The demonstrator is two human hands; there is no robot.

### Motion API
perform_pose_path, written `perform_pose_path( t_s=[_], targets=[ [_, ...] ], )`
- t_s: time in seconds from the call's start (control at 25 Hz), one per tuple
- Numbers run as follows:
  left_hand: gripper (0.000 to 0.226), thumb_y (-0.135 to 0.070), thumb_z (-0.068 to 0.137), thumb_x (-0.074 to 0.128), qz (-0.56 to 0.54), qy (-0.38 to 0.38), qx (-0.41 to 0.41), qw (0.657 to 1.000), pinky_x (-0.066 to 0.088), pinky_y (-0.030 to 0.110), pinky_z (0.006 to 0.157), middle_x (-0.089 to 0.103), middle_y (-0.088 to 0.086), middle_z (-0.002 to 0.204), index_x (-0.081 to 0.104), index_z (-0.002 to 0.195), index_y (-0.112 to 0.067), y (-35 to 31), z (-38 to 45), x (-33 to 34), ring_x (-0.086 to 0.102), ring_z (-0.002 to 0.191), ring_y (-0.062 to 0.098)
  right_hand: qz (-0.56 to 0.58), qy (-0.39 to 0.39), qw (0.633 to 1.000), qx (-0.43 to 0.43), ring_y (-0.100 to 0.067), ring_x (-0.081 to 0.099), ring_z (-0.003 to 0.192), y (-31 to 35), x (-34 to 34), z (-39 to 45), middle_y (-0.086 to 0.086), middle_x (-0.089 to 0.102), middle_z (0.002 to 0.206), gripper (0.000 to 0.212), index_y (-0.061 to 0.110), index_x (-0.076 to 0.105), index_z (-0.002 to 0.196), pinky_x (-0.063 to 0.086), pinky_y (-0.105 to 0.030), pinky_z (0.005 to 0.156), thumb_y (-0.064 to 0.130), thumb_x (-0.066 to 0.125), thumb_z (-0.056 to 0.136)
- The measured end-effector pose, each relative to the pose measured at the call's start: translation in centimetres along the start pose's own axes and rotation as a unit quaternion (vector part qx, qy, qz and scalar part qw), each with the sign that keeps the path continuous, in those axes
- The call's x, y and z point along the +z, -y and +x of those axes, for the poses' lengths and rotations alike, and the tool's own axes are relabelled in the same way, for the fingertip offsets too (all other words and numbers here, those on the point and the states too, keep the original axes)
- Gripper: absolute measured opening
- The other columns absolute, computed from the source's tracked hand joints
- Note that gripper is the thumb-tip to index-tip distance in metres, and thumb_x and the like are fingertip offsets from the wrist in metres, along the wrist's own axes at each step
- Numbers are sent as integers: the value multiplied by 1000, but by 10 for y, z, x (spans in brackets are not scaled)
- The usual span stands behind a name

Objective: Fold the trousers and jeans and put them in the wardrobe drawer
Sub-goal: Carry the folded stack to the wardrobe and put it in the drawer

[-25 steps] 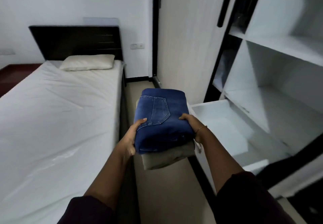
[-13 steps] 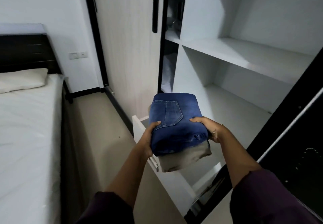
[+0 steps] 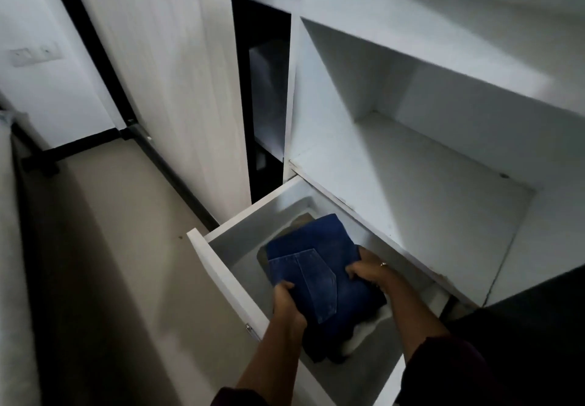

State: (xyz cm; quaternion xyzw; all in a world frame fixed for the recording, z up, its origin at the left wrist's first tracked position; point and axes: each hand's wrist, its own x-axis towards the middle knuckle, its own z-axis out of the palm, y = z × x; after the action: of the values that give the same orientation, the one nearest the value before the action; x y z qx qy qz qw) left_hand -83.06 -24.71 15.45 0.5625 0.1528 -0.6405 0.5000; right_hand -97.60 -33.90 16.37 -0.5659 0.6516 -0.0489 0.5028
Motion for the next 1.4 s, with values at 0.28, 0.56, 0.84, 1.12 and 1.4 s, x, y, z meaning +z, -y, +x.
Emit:
perform_pose_path(
  t_s=[0.28, 0.56, 0.84, 1.12, 1.4],
  targets=[
    [43, -31, 99, 41, 10, -59, -66, 996, 42, 47, 80, 54, 20, 130, 53, 127, -1, 8, 73, 7, 54, 107, 37, 9, 35, 996, 85, -23, 52, 93, -49, 33, 59, -7, 53, 109, 57, 16, 35, 131, 41, -25, 59, 1, 48, 78],
    [43, -32, 98, 42, 63, -99, -70, 991, 47, 47, 83, 55, 18, 129, 51, 129, -4, 17, 111, 6, 53, 113, 38, -2, 32, 992, 124, -28, 53, 104, -60, 43, 75, -9, 52, 117, 61, 18, 33, 133, 48, -34, 83, 14, 52, 76],
    [76, -13, 89, 58, 501, -107, 310, 801, 8, 40, 117, 9, 18, 155, 11, 147, 2, 13, 90, 7, 6, 143, 32, -188, -128, 974, 18, -30, 33, 129, -35, 68, 38, -11, 30, 144, 71, 17, 15, 145, 30, -42, 104, 15, 52, 85],
    [30, -8, 82, 51, 630, 52, 606, 483, 47, 52, 96, 55, 24, 129, 67, 105, 2, 1, 40, -18, 45, 126, 44, -139, -206, 968, -27, -28, 27, 137, -24, 101, -50, -10, 25, 150, 64, 14, 19, 147, 32, -43, 108, 17, 49, 91],
    [52, -31, 101, 24, 700, 113, 661, 246, 17, 43, 112, 58, 20, 127, 63, 112, 2, -7, 9, -100, 44, 129, 36, -236, -315, 914, -97, -28, 28, 140, -20, 165, -128, -9, 27, 152, 51, 9, 38, 141, 29, -49, 109, 30, 42, 94]
  ],
)
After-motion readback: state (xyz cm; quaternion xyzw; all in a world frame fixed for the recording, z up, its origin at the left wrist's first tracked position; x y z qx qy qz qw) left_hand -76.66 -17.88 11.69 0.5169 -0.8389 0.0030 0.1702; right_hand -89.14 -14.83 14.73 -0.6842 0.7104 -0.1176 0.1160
